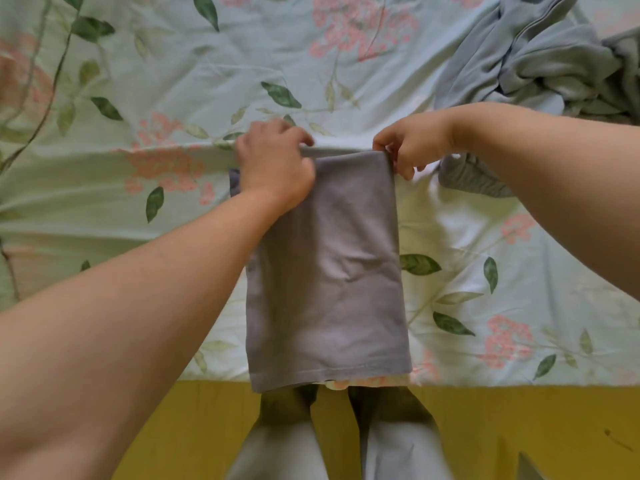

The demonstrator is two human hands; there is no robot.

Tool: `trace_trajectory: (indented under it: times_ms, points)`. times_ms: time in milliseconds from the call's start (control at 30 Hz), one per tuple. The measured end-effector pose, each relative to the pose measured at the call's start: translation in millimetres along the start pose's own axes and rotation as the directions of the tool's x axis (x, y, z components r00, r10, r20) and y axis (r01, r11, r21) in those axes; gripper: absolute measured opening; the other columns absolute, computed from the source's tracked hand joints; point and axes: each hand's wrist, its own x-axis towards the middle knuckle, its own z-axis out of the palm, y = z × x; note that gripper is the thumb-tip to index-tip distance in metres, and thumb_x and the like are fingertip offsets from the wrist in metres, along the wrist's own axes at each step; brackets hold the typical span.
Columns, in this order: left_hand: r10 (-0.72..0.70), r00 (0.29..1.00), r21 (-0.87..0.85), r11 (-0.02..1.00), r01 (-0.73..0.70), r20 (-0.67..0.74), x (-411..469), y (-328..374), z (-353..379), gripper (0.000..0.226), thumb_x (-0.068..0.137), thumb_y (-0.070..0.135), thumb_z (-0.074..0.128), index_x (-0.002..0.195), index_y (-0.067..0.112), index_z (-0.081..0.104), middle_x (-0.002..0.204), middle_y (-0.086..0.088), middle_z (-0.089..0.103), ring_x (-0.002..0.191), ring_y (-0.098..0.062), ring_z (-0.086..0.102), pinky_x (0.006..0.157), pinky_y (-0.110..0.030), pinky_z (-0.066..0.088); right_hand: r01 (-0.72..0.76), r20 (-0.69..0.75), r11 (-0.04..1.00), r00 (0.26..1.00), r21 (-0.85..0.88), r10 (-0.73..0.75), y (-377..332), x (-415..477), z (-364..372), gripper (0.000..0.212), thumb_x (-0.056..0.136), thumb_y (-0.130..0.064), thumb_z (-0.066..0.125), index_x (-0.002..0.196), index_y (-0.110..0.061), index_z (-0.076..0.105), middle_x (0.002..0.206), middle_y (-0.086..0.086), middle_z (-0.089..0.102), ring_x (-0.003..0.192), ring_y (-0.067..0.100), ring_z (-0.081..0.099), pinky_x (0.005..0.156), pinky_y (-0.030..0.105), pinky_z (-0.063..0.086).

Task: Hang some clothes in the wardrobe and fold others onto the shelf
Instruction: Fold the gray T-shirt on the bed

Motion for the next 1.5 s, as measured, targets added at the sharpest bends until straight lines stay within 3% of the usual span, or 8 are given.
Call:
trace_trajectory:
  times_ms: [200, 333, 467, 633, 900, 1167, 1367, 1500]
  points:
    - [0.202, 0.967, 0.01, 0.978, -0.206, 0.157, 10.4, 54.8, 16.4, 0.04, 0.093, 0.06, 0.048, 0.117, 0.035, 0.067, 0.106, 0.007, 0.065, 0.115, -0.024, 0.049, 0.094, -0.04, 0.031, 0.029, -0.052, 0.99, 0.998, 0.137, -0.022, 5.2, -2.8, -2.0, 0.046, 0.076, 0.013, 0.05, 0.099, -0.023, 0.069, 0.086, -0.004, 0.067, 0.073, 0.012, 0.058, 0.069, 0.026, 0.049]
    - [0.183, 0.973, -0.19, 0.97, -0.154, 0.142, 11.6, 58.9, 17.0, 0.018, 0.09, 0.05, 0.062, 0.087, 0.033, 0.066, 0.086, 0.008, 0.056, 0.091, -0.017, 0.055, 0.076, -0.031, 0.037, 0.014, -0.066, 0.996, 0.998, 0.093, -0.007, 6.0, 0.0, -2.0, 0.043, 0.084, 0.002, 0.05, 0.101, -0.032, 0.068, 0.082, -0.006, 0.071, 0.066, 0.008, 0.058, 0.061, 0.023, 0.045]
    - [0.214, 0.963, -0.265, 0.95, -0.166, 0.163, 3.2, 55.3, 15.9, 0.016, 0.087, 0.035, 0.071, 0.096, 0.022, 0.071, 0.097, 0.002, 0.062, 0.089, -0.014, 0.055, 0.08, -0.027, 0.043, 0.009, -0.098, 0.992, 0.995, 0.127, 0.003, 6.5, 8.5, 0.3, 0.036, 0.088, -0.004, 0.047, 0.096, -0.033, 0.068, 0.062, -0.013, 0.07, 0.066, 0.011, 0.061, 0.067, 0.027, 0.049]
    - [0.165, 0.971, -0.278, 0.954, -0.112, 0.172, 0.2, 54.7, 13.4, 0.017, 0.085, 0.034, 0.074, 0.097, 0.022, 0.072, 0.088, 0.01, 0.062, 0.089, -0.013, 0.061, 0.079, -0.025, 0.046, 0.048, -0.101, 0.99, 0.994, 0.134, -0.035, 5.1, 15.4, 0.5, 0.026, 0.089, -0.014, 0.044, 0.094, -0.021, 0.07, 0.088, 0.001, 0.07, 0.074, 0.019, 0.062, 0.069, 0.032, 0.049]
    - [-0.031, 0.924, -0.192, 0.975, 0.112, 0.382, 17.4, 72.2, 9.9, 0.061, 0.093, 0.061, 0.051, 0.054, 0.014, 0.047, 0.051, 0.0, 0.046, 0.056, -0.019, 0.047, 0.052, -0.033, 0.033, 0.018, 0.018, 0.802, 0.999, 0.597, -0.036, 29.6, 23.8, 7.0, 0.018, 0.092, -0.008, 0.052, 0.088, -0.02, 0.064, 0.087, 0.005, 0.06, 0.074, 0.017, 0.059, 0.07, 0.033, 0.048]
    - [-0.087, 0.866, -0.313, 0.911, 0.269, 0.492, 40.3, 76.7, 16.2, 0.012, 0.084, 0.03, 0.076, 0.09, 0.019, 0.072, 0.078, 0.0, 0.066, 0.074, -0.016, 0.059, 0.066, -0.024, 0.048, 0.022, 0.002, 0.65, 0.999, 0.759, -0.036, 41.7, 28.8, 24.0, 0.02, 0.103, -0.014, 0.044, 0.092, -0.022, 0.059, 0.082, -0.002, 0.062, 0.072, 0.014, 0.058, 0.069, 0.031, 0.045]
    - [-0.153, 0.813, -0.235, 0.913, 0.335, 0.562, 50.2, 71.5, 8.4, 0.044, 0.077, 0.049, 0.079, 0.104, 0.015, 0.072, 0.097, -0.003, 0.068, 0.087, -0.019, 0.065, 0.076, -0.03, 0.054, 0.024, -0.005, 0.62, 0.999, 0.785, -0.033, 44.7, 29.3, 26.9, 0.019, 0.102, -0.014, 0.043, 0.092, -0.023, 0.058, 0.081, -0.001, 0.06, 0.071, 0.014, 0.057, 0.065, 0.03, 0.044]
    - [-0.064, 0.837, -0.271, 0.93, 0.247, 0.544, 49.5, 67.0, 4.7, 0.023, 0.08, 0.038, 0.081, 0.095, 0.021, 0.076, 0.096, -0.001, 0.071, 0.078, -0.009, 0.062, 0.064, -0.022, 0.049, 0.011, 0.037, 0.671, 0.998, 0.742, -0.056, 40.7, 26.1, 22.4, 0.013, 0.1, -0.028, 0.052, 0.099, -0.025, 0.065, 0.092, 0.0, 0.062, 0.075, 0.014, 0.059, 0.073, 0.034, 0.046]
